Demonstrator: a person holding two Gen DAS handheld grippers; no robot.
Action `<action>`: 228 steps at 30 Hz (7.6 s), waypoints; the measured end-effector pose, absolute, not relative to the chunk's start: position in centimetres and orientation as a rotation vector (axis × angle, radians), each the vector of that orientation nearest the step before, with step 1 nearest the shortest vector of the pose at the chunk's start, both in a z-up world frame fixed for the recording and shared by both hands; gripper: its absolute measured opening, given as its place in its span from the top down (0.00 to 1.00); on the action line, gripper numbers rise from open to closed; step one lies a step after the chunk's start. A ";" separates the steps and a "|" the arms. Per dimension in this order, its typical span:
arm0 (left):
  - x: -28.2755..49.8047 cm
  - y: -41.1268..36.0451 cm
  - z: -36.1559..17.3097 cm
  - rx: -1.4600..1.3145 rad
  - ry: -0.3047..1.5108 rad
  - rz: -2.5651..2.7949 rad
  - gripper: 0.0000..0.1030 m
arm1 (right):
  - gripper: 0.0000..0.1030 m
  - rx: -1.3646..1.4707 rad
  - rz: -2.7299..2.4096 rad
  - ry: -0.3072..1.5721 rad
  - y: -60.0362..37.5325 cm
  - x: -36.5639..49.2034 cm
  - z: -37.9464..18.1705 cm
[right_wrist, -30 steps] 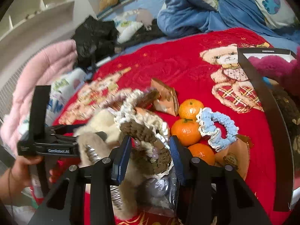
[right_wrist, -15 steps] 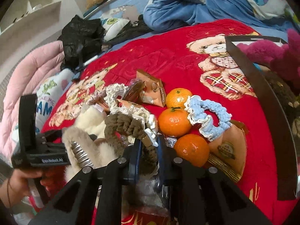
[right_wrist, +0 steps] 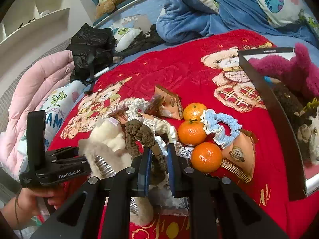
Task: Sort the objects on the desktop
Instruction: 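Grasp the white plush bear with the left gripper while the right grasps the brown braided hair tie, then carry the white plush bear and brown hair tie in both grippers over the tray, then lower the white bear and brown hair tie into the tray and open both grippers, then withdraw both grippers from the tray back toward the heap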
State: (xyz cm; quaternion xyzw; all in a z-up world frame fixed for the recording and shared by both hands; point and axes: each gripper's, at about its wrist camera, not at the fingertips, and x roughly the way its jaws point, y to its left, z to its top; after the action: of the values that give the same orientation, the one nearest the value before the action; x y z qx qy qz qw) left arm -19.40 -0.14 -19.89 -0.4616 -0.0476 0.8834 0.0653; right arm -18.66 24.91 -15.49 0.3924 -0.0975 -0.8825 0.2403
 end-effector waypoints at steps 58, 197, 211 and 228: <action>-11.0 15.0 -8.8 -1.079 0.007 2.422 0.52 | 0.85 1.000 -2.820 -0.176 34.6 -7.5 -7.4; -23.7 34.8 -15.8 -1.034 0.200 2.408 0.00 | 0.00 0.932 -2.994 0.103 44.1 -15.4 -15.5; -21.5 32.1 -12.5 -0.971 0.229 2.450 0.00 | 0.00 0.949 -3.089 -0.297 47.7 -12.2 -16.2; -18.2 16.1 -7.3 -0.999 0.095 2.706 0.00 | 0.00 0.922 -2.915 -0.378 42.7 -9.8 -13.2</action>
State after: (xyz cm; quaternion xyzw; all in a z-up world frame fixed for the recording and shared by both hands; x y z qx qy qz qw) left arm -18.20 16.12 -7.28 -0.3435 0.0326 0.9299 0.1275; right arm -9.77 42.67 -13.19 0.2992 -0.1227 -0.9458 0.0302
